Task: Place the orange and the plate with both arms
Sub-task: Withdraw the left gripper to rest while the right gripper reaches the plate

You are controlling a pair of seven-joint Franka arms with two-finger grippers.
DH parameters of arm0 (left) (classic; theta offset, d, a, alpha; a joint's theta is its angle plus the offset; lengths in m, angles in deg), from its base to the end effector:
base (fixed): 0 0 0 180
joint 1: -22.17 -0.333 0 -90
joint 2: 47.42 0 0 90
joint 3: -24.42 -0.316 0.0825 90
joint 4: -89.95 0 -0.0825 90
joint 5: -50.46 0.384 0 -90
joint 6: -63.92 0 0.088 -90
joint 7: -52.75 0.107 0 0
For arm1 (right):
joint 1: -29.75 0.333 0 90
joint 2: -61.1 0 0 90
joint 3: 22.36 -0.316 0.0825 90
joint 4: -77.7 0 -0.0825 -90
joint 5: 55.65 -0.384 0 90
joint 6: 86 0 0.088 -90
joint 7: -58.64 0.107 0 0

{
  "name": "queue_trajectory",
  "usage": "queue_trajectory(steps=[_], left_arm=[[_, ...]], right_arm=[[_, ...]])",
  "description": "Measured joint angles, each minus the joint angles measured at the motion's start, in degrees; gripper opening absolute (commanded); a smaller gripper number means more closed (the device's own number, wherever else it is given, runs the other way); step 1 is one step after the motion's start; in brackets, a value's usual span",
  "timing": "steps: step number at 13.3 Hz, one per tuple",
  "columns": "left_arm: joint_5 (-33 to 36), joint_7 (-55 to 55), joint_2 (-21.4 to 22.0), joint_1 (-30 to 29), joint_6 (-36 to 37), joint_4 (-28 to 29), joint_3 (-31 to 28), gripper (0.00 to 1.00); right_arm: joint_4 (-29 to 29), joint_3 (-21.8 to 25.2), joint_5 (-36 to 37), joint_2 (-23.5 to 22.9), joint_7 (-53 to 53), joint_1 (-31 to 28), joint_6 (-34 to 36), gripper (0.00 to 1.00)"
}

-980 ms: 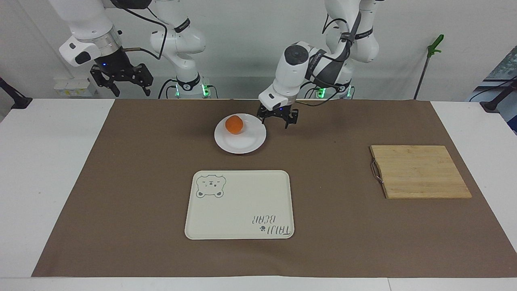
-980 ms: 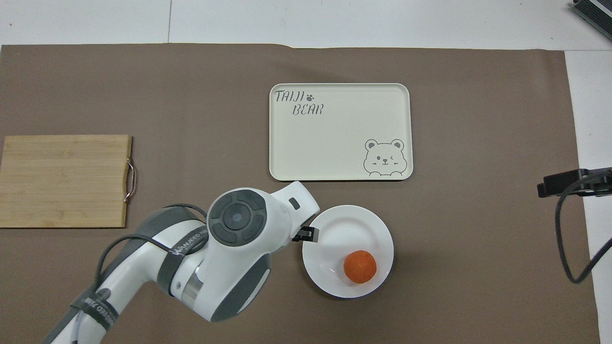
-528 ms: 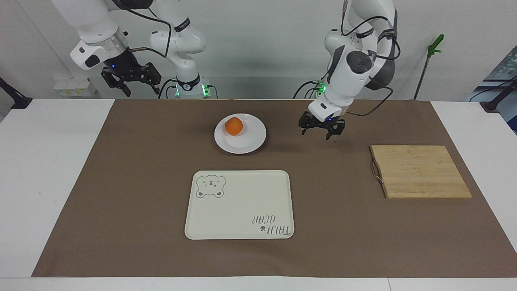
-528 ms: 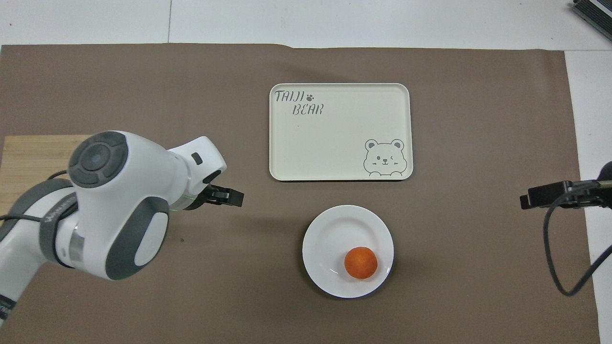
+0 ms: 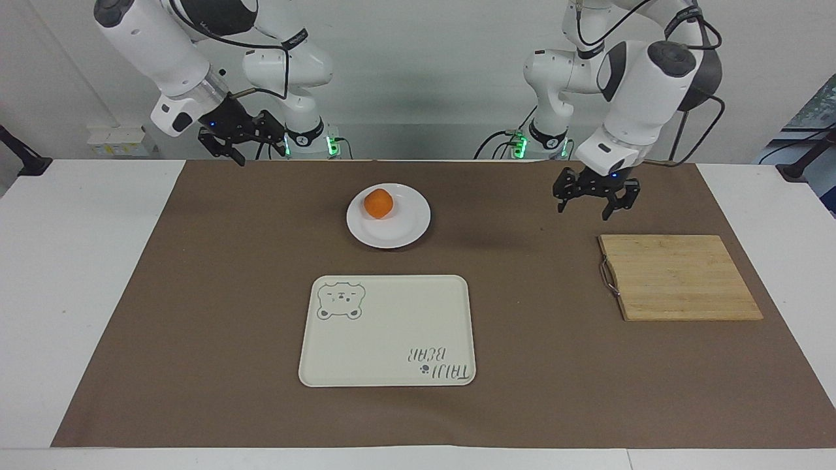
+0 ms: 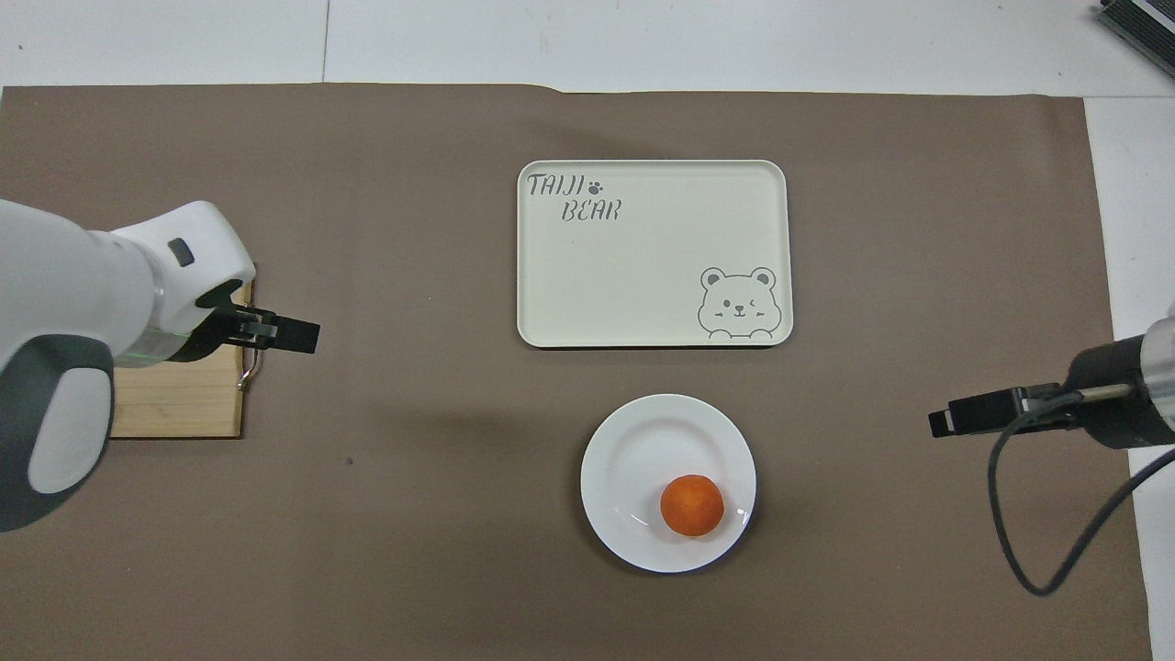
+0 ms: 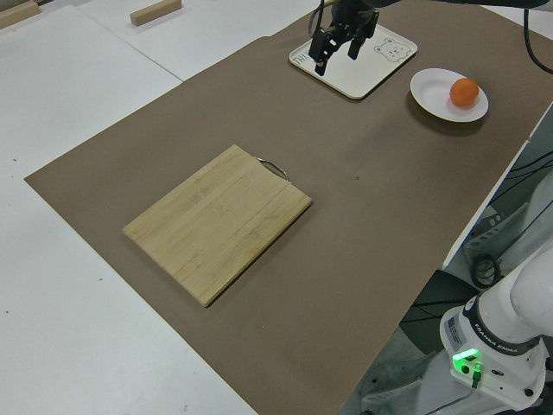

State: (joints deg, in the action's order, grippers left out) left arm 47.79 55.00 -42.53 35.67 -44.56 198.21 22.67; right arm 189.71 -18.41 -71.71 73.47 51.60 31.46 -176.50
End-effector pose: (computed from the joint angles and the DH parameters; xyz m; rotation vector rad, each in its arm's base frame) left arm 0.5331 -0.1139 0.5477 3.0635 -0.3563 0.1310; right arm 0.4766 0.0082 0.5610 -2.8279 -0.0869 0.1930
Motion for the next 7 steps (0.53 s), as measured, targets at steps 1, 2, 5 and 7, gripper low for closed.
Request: queue_trajectory(steps=[1, 2, 5, 7], left_arm=[[0.02, 0.48, -0.12, -1.24, 1.82, -2.61, 0.00, 1.00], [0.04, 1.00, -0.34, -2.35, 3.82, -5.31, -0.01, 1.00], [0.51, 1.53, -1.20, -4.09, 10.88, -13.23, 0.00, 1.00], [1.32, 1.62, -1.74, -5.46, 15.34, -18.09, -0.03, 1.00]], right_arm=[[1.57, 0.05, -1.38, 0.14, -1.41, -0.05, -1.00, 1.00], [3.16, 0.11, -2.70, 0.17, -3.06, -0.12, -2.33, 1.00], [7.55, 0.14, -7.86, 0.19, -7.67, -0.52, -5.92, 1.00], [10.87, 0.18, -11.93, 0.18, -12.18, -0.91, -8.47, 1.00]])
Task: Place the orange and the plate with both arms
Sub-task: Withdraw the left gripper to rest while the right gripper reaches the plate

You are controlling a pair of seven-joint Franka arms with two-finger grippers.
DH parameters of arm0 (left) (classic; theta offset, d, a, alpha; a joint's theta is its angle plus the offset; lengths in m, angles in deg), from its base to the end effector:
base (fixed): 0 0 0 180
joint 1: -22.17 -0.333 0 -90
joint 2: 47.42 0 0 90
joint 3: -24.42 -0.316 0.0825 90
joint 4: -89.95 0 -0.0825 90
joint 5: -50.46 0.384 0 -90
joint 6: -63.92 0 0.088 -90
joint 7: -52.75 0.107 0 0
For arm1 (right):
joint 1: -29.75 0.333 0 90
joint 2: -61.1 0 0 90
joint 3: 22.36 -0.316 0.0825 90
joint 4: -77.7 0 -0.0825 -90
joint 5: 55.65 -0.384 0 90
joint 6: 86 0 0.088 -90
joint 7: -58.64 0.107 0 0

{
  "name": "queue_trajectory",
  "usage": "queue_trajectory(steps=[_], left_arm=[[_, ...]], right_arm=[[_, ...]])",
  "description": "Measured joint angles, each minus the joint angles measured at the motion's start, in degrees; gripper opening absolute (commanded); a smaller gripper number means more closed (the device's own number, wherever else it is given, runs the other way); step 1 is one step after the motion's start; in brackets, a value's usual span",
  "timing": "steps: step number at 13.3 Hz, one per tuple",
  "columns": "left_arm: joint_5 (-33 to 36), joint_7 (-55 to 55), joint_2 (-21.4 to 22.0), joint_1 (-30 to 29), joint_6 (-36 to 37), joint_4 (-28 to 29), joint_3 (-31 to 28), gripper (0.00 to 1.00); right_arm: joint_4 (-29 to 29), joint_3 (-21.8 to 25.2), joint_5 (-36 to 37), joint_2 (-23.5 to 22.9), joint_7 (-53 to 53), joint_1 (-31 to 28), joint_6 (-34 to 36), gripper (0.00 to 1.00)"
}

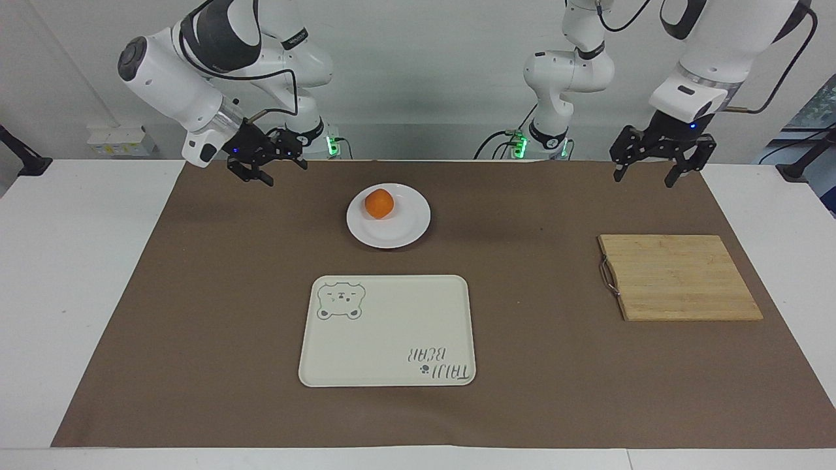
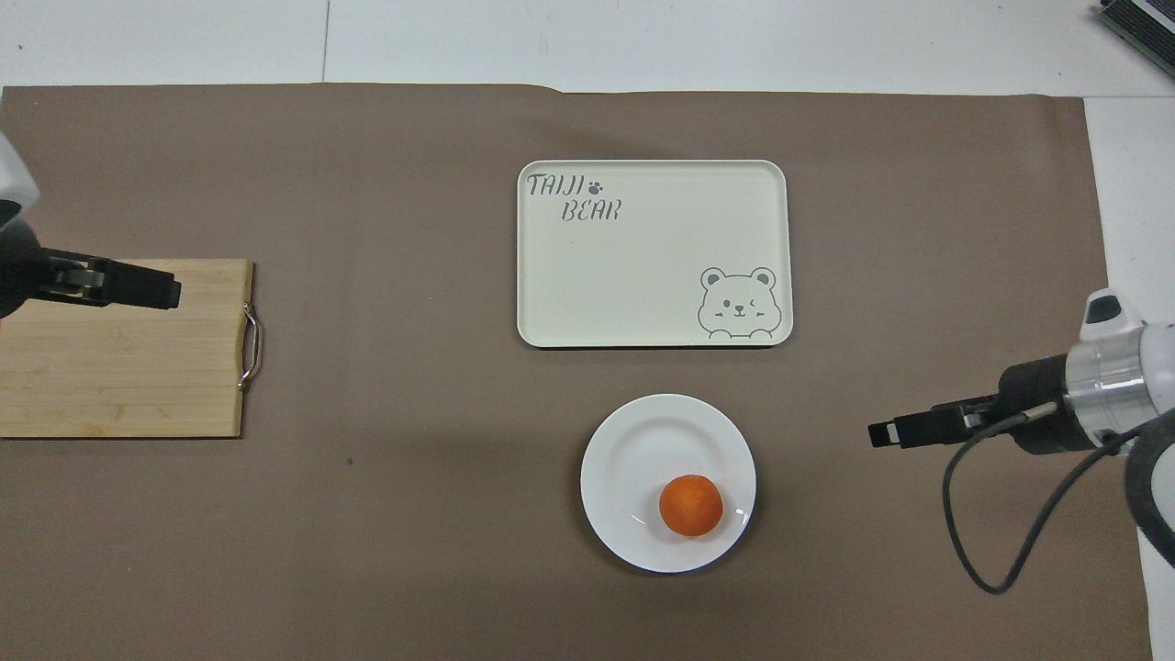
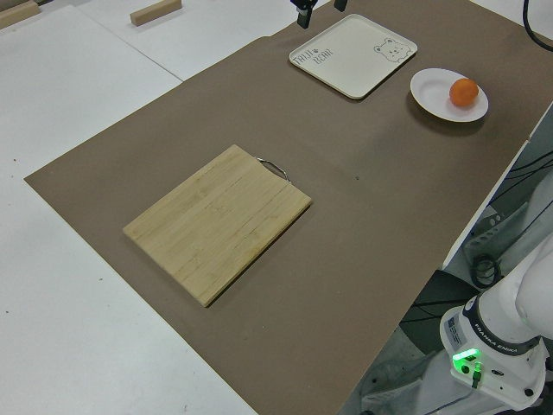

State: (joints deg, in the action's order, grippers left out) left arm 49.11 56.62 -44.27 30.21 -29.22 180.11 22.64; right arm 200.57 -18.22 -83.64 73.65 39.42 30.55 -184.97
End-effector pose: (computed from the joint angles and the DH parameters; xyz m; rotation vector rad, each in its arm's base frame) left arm 0.5397 -0.0611 0.6585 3.0976 -0.2744 0.1656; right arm 0.4712 0.0141 0.4917 -2.6134 -0.2011 0.1298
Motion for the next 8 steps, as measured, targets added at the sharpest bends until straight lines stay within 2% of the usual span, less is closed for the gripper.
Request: queue_trajectory(steps=[3, 6, 8], left_arm=[[0.13, 1.05, -1.31, -1.88, 3.18, -4.95, -0.04, 1.00], [0.31, 6.73, -2.23, -3.77, 3.60, -5.49, -0.02, 1.00], [0.31, 9.11, -2.41, -4.97, 4.05, -5.49, -0.03, 1.00]], right_arm=[[7.11, 0.00, -5.91, -0.13, -8.04, -0.40, -5.26, 1.00], [12.67, 0.01, -9.26, -0.18, -12.59, -0.43, -8.68, 1.00], [15.89, 0.01, -14.85, -0.44, -17.62, -0.44, -10.35, 1.00]])
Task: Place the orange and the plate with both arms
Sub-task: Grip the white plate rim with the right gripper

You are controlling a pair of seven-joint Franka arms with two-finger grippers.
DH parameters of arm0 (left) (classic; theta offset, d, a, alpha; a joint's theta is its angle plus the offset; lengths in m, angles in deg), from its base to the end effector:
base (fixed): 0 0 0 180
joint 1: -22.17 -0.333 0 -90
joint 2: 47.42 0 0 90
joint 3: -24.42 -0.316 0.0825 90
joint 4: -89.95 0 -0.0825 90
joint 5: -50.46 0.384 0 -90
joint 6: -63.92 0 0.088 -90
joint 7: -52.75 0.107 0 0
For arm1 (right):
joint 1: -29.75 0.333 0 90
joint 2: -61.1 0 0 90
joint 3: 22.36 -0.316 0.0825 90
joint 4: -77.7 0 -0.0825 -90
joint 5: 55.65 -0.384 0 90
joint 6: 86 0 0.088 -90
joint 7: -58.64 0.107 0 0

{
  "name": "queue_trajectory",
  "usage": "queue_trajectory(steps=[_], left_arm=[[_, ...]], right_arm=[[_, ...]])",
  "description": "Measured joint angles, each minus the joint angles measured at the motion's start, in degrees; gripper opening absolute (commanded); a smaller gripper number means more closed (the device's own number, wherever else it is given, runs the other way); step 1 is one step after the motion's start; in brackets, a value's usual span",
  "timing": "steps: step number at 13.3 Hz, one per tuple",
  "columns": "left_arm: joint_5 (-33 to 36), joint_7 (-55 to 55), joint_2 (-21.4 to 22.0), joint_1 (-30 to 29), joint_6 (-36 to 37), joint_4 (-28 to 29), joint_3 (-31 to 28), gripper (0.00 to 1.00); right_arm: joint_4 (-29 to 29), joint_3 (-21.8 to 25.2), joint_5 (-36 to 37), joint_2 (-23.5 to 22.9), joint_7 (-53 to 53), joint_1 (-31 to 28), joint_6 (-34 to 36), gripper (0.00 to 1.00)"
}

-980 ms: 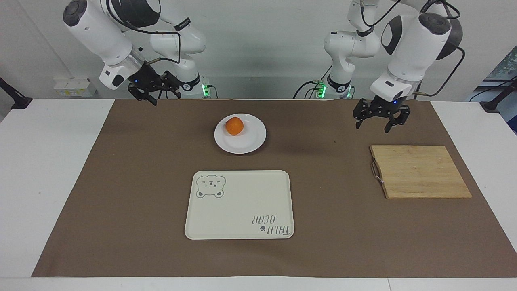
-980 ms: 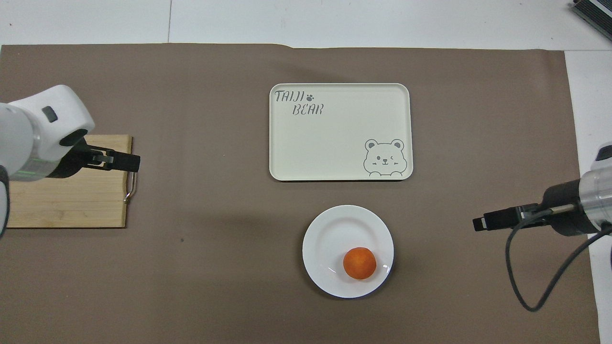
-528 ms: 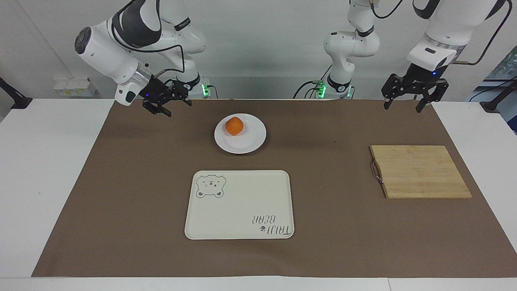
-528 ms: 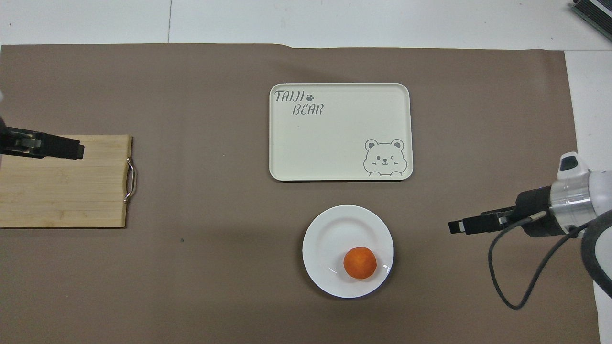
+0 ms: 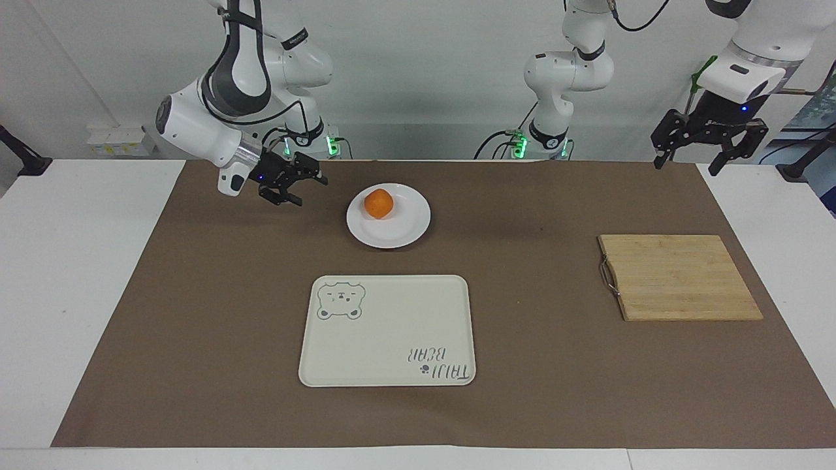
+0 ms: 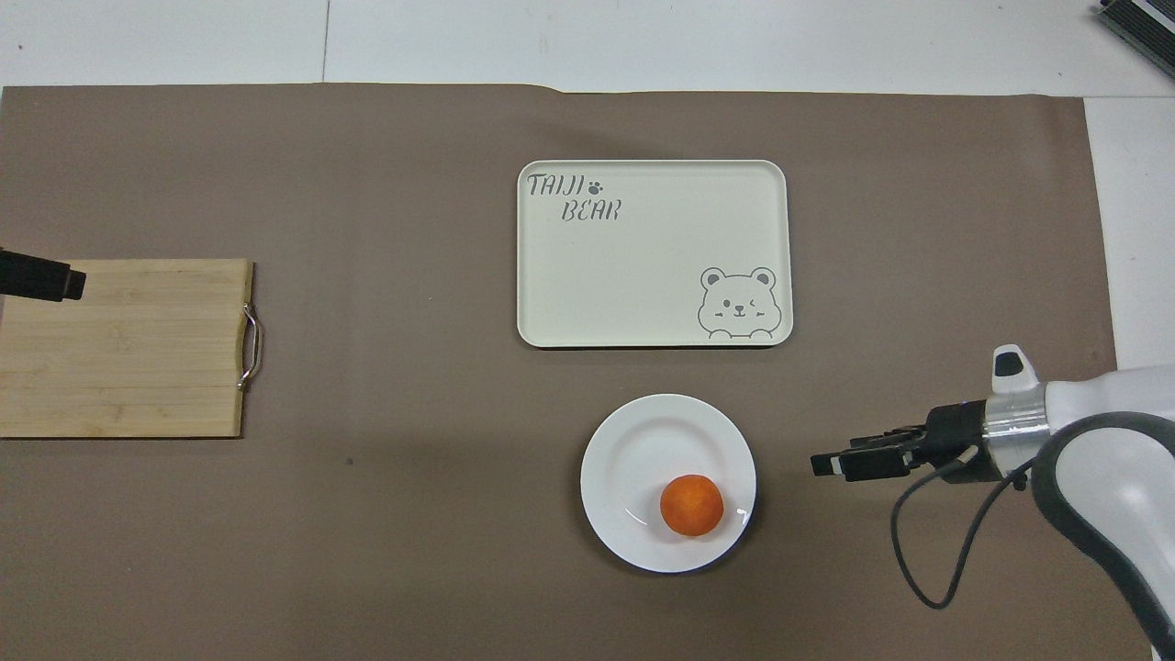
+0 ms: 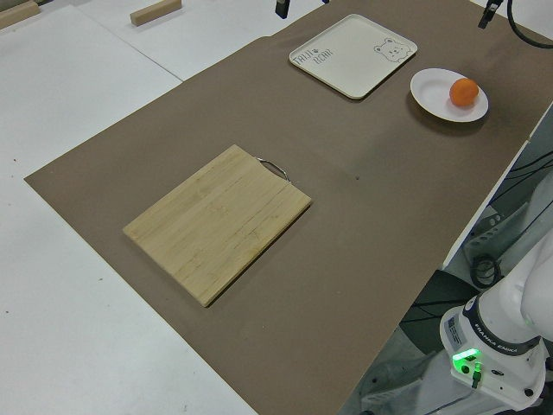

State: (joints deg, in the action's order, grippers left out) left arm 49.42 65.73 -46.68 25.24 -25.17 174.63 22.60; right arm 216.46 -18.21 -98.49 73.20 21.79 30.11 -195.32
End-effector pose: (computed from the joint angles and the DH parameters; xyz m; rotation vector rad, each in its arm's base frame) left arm 0.5486 -0.0138 0.6740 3.1048 -0.3893 0.1429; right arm 0.4375 0.0199 0.3837 -2.3951 -0.2541 0.0489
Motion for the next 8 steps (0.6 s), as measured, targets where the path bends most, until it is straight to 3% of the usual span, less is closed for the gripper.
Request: queue_trajectory(steps=[3, 8], left_arm=[[0.00, 0.35, 0.00, -0.01, 1.33, 0.00, 0.57, 1.00], [0.00, 0.36, 0.04, -0.01, 4.28, 0.00, 0.70, 1.00]], right_arm=[[4.61, 0.00, -5.39, -1.15, -4.91, 0.01, -3.16, 1.00], [6.98, -0.01, -10.72, -3.99, -9.02, 0.04, -4.79, 1.00]])
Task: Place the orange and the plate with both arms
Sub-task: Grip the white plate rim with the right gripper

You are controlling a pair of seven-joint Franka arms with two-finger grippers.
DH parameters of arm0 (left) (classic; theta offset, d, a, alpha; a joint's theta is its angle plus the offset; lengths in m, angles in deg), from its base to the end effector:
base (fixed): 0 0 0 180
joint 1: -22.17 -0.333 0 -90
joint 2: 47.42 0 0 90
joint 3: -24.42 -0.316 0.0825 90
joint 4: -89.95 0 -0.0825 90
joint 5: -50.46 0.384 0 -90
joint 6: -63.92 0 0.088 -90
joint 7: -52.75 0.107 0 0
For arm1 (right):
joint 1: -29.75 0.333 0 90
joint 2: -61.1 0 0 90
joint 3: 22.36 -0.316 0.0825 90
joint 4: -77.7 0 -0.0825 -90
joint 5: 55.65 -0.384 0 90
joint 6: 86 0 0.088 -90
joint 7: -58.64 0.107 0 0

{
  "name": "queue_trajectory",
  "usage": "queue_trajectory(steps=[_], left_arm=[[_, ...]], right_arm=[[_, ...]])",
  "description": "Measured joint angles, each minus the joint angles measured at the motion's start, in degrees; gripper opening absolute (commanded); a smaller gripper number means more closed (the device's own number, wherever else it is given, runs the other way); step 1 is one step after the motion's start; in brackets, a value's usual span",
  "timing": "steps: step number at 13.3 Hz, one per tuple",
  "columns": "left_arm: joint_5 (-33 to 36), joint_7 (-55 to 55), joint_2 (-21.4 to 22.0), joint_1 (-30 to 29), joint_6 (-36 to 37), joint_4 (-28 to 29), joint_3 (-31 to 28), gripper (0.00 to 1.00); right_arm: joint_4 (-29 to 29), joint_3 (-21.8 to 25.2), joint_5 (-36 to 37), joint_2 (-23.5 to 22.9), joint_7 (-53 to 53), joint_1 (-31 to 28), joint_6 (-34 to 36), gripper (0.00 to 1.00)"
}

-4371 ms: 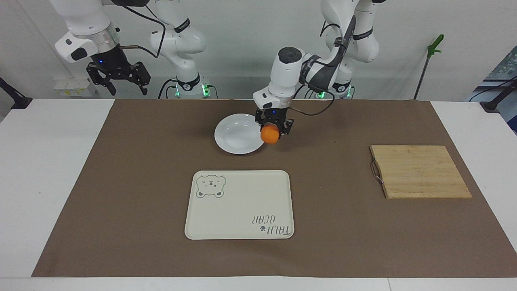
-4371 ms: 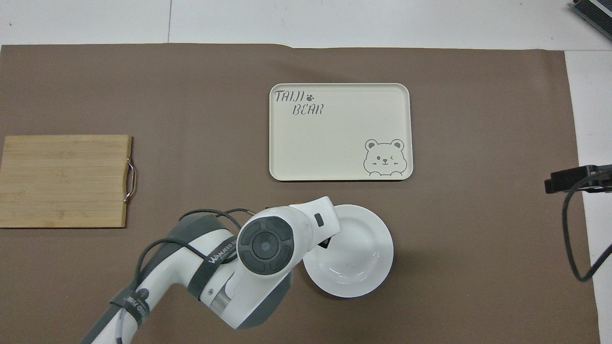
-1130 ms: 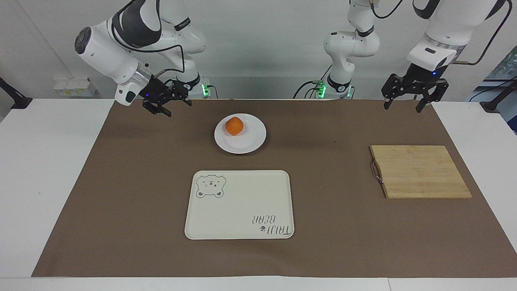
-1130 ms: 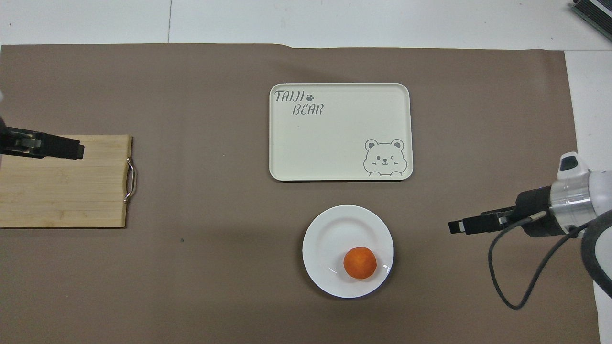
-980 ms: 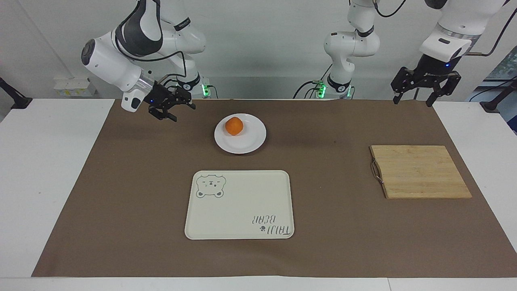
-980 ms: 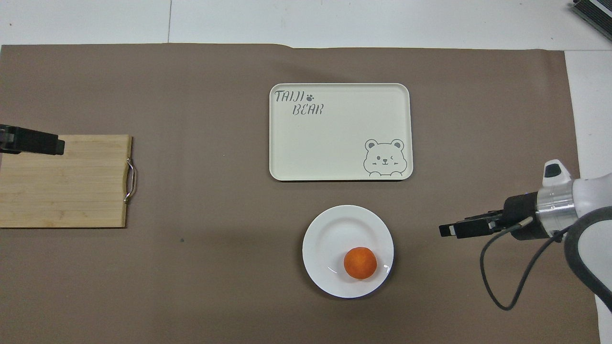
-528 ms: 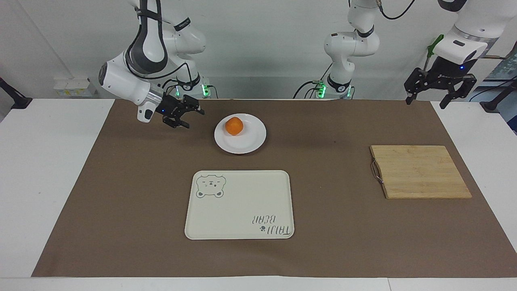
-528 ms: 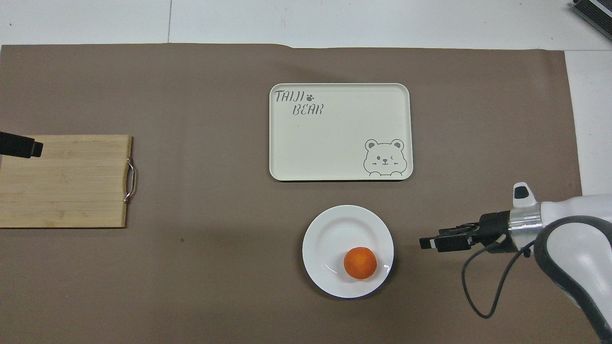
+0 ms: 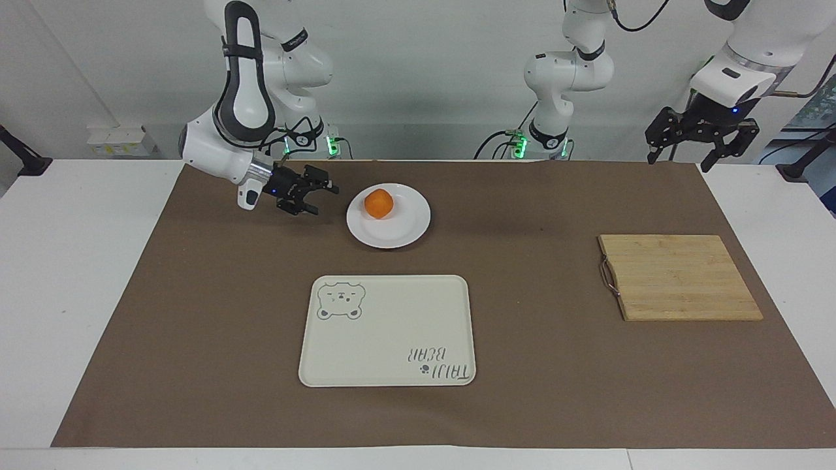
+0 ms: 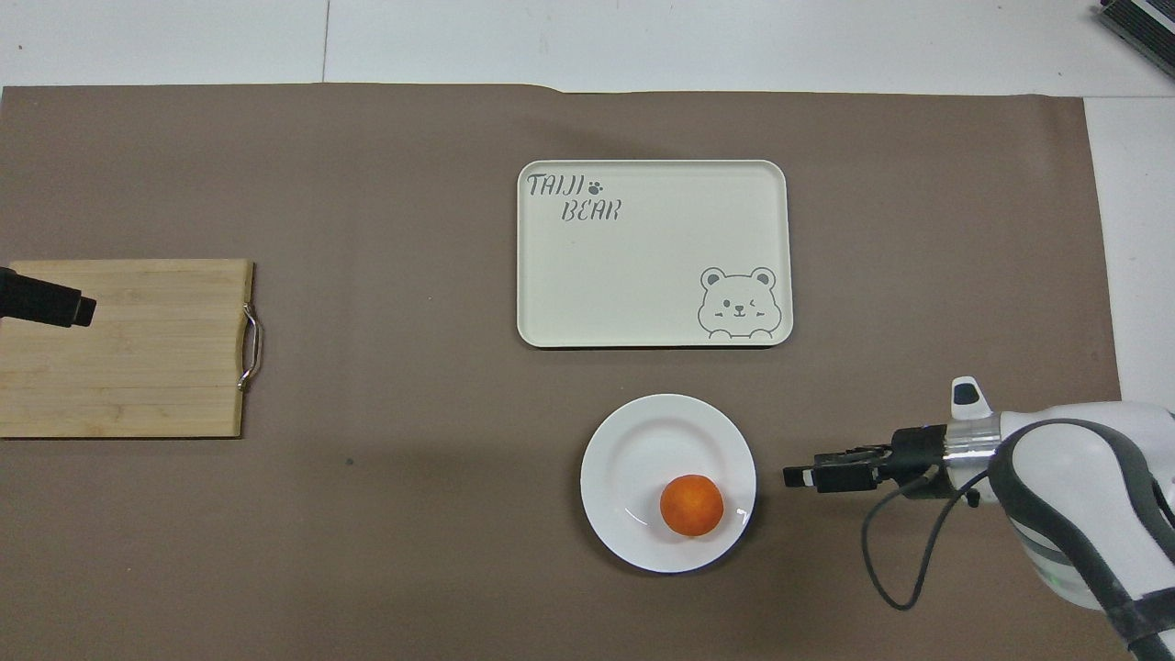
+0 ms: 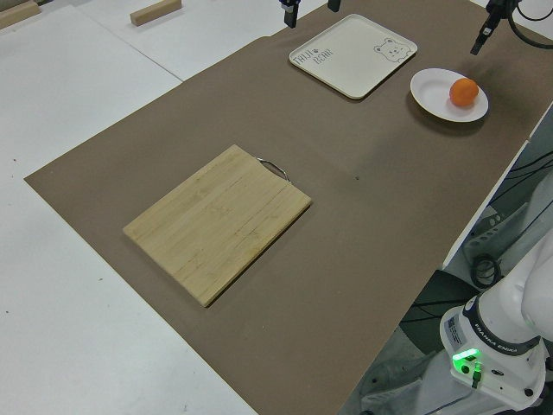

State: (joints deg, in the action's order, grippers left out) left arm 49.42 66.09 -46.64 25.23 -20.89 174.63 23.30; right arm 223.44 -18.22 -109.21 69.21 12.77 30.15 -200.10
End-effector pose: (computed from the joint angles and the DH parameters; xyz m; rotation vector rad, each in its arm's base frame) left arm 0.5406 -0.0203 0.6674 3.0967 -0.4182 0.0275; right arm 0.4157 0.0231 0.3134 -2.2847 -0.1717 0.0295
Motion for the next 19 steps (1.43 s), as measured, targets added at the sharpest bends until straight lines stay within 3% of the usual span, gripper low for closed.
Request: queue_trajectory(steps=[5, 11, 19], left_arm=[[0.00, -1.73, 0.18, -0.05, 0.82, -0.03, -0.04, 1.00], [0.00, -2.71, 0.18, -0.47, 0.78, -0.03, -0.25, 1.00], [0.00, -2.72, 0.19, -0.50, -1.13, 0.33, -0.38, 1.00]], right_arm=[[1.82, -0.02, -3.62, -3.28, -3.34, 0.15, -1.45, 1.00], [3.42, -0.11, -10.03, -4.52, -3.34, 4.55, -4.55, 1.00], [4.28, -0.12, -13.01, -5.63, -3.33, 7.41, -6.81, 1.00]])
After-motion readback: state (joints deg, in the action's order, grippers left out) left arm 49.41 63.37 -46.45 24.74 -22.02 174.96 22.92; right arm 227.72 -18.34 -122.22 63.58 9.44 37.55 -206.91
